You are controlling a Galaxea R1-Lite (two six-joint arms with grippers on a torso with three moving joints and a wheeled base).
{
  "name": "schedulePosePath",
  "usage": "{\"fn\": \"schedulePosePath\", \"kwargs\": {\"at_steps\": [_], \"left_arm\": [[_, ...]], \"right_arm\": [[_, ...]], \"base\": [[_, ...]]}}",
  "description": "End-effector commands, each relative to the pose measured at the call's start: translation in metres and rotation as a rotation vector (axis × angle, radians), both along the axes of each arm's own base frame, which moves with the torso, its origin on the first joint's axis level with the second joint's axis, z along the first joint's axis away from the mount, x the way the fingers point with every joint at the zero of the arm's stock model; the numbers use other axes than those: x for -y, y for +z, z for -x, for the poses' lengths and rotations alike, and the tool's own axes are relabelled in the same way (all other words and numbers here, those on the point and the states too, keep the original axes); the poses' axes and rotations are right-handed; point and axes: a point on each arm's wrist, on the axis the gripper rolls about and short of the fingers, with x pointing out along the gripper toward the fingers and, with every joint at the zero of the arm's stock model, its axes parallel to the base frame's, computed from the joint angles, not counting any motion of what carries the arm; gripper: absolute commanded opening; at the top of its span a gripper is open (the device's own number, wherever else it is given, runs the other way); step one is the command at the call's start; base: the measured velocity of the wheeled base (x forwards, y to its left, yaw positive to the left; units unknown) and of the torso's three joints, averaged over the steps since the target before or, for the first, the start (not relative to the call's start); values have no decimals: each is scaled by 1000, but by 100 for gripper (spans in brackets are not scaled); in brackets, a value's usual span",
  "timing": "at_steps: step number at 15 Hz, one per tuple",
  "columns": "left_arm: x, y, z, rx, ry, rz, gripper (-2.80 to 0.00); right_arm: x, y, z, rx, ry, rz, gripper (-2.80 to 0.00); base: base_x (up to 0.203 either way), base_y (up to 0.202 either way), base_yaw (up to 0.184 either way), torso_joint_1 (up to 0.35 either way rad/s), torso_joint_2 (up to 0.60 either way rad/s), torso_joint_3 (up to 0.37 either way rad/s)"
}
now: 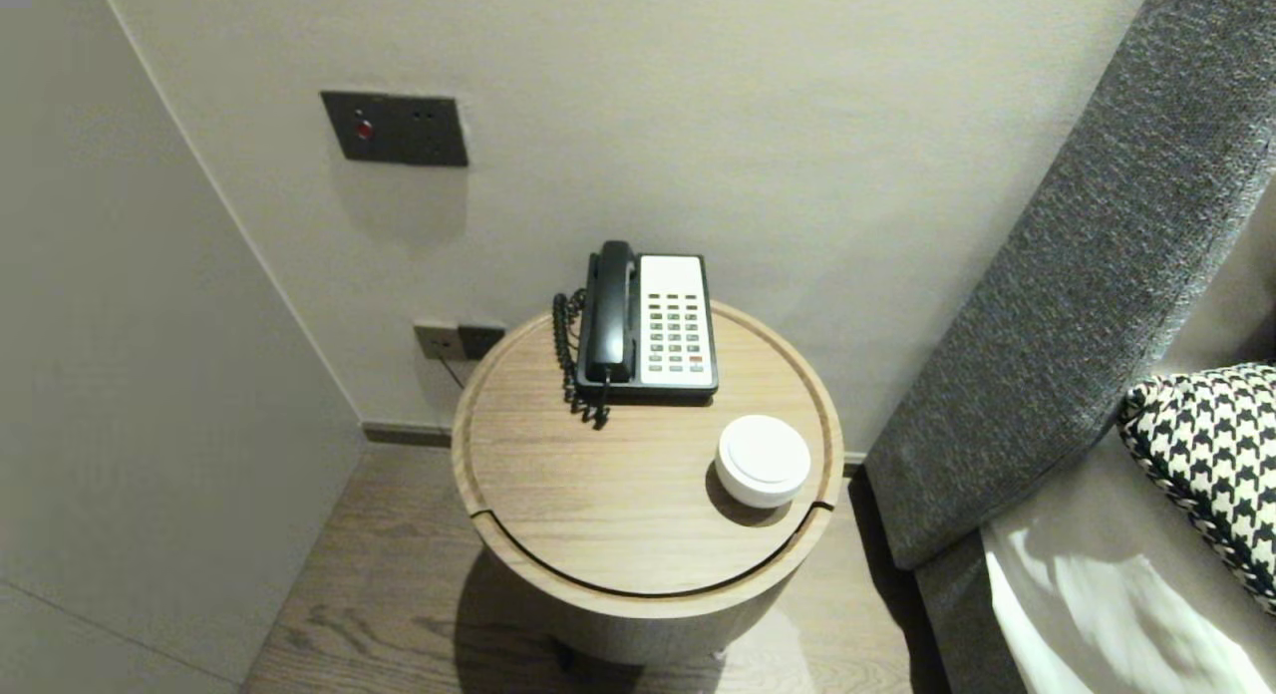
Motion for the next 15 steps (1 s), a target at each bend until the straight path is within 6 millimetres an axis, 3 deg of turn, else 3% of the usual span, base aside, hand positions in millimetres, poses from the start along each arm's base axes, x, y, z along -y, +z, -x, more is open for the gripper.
{"fn": "schedulePosePath", "kwargs": {"at_steps": [1, 3, 9, 15], "left_arm": [[0, 0, 0, 2, 1, 0, -280], [0, 0, 0, 2, 1, 0, -280], [0, 0, 0, 2, 1, 0, -280], [0, 0, 0, 2, 1, 0, -280]], "right_arm": [[0, -4, 1, 3, 21, -2, -280], [-2, -5, 4, 31, 101, -10, -280], [-2, -10, 15, 158, 106, -21, -280], [-2, -15, 12, 202, 90, -108, -280]], "base": [[0, 0, 0, 0, 0, 0], [0, 0, 0, 0, 0, 0], [0, 0, 0, 0, 0, 0], [0, 0, 0, 0, 0, 0]]}}
